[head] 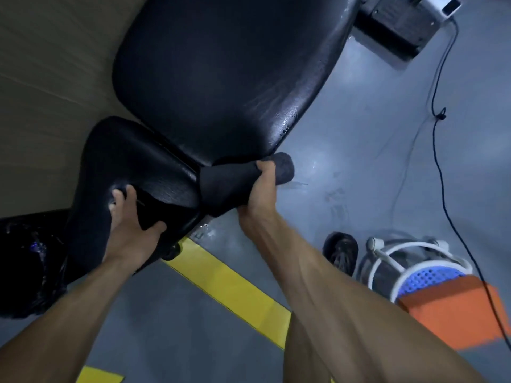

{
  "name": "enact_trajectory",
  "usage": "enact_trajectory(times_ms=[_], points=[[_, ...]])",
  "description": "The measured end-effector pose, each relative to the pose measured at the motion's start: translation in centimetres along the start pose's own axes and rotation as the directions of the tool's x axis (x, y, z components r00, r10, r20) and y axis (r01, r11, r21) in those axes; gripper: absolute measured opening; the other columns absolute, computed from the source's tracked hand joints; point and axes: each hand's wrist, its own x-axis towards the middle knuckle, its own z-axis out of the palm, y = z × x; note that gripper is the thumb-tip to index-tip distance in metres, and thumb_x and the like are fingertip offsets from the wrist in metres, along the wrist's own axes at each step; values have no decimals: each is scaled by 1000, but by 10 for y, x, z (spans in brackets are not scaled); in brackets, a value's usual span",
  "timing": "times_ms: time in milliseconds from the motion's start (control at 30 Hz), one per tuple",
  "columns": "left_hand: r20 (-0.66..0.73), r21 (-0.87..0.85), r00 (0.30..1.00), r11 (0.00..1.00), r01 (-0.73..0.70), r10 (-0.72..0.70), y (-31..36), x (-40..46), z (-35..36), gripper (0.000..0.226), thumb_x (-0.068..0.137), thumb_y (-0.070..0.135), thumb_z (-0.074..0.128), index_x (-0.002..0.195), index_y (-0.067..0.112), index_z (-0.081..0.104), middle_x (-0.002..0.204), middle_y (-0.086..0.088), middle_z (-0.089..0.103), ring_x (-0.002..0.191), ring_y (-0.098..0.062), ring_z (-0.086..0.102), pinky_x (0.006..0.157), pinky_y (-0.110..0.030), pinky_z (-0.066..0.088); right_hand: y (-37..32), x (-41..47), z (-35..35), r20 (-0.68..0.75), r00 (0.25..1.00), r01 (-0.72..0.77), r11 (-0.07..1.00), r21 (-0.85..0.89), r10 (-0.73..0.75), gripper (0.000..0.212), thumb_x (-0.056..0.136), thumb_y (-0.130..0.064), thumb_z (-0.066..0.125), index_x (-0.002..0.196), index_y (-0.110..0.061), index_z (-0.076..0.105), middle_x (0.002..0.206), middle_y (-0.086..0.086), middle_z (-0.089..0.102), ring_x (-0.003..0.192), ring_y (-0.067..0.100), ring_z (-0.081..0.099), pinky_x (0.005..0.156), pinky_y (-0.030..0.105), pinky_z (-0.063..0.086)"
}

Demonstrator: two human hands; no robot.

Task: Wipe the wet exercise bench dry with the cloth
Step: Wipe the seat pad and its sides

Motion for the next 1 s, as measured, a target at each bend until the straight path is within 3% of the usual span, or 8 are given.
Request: enact_trajectory(times_ms=[133,233,367,467,567,700,833,1000], points=[[4,48,999,998,31,-31,25,-9,-13,84,95,27,60,158,31,4,166,9,-9,140,1,10,120,-38,18,-21,10,-12,55,998,-11,999,-37,13,82,50,-50,66,126,-20,65,116,5,75,104,24,72,90,38,59],[-46,176,988,975,-136,146,55,-10,-21,71,95,29,56,157,25,20,166,2,10,148,-13,21,117,-33,21,-62,29,-15,71,993,95,991,-90,-89,67,61,-49,64,122,-21,67,116,4,75,107,24,69,95,41,56],[16,240,832,806,-541,554,135,9,-13,61,97,20,55,153,23,32,164,-3,20,150,-16,19,117,-21,13,-90,31,-8,56,977,210,967,-144,-204,63,70,-51,56,129,-28,58,122,-1,69,114,22,63,104,46,49],[115,308,710,655,-690,694,200,27,1,59,99,23,51,154,26,30,165,-6,15,152,-23,14,122,-30,11,-46,9,-8,29,967,255,946,-199,-255,63,82,-41,59,143,-27,48,124,-2,66,113,15,62,102,36,48],[249,383,713,609,-694,656,242,43,14,60,102,29,45,156,34,19,167,0,-2,153,-26,-2,122,-39,9,-22,-10,-16,126,975,211,933,-291,-182,64,88,-37,57,148,-25,41,125,3,65,112,20,62,104,40,48],[316,332,763,687,-646,564,258,52,18,56,105,28,38,155,41,16,166,10,-10,152,-20,-13,121,-40,5,-115,38,-12,50,901,418,832,-364,-431,66,73,-47,52,130,-14,60,118,8,71,112,25,66,102,49,51],[323,200,781,769,-608,534,263,58,11,47,106,31,34,150,47,28,164,20,-1,151,-9,-9,121,-35,2,-203,62,15,9,840,504,773,-386,-543,60,85,-43,52,141,-22,51,121,4,69,113,26,63,102,44,49],[387,144,784,808,-572,486,273,57,4,45,107,29,33,149,45,32,162,21,0,150,-9,-10,115,-25,-1,-115,19,0,21,909,386,820,-422,-417,56,100,-33,53,152,-29,36,135,3,64,125,25,58,98,29,42]])
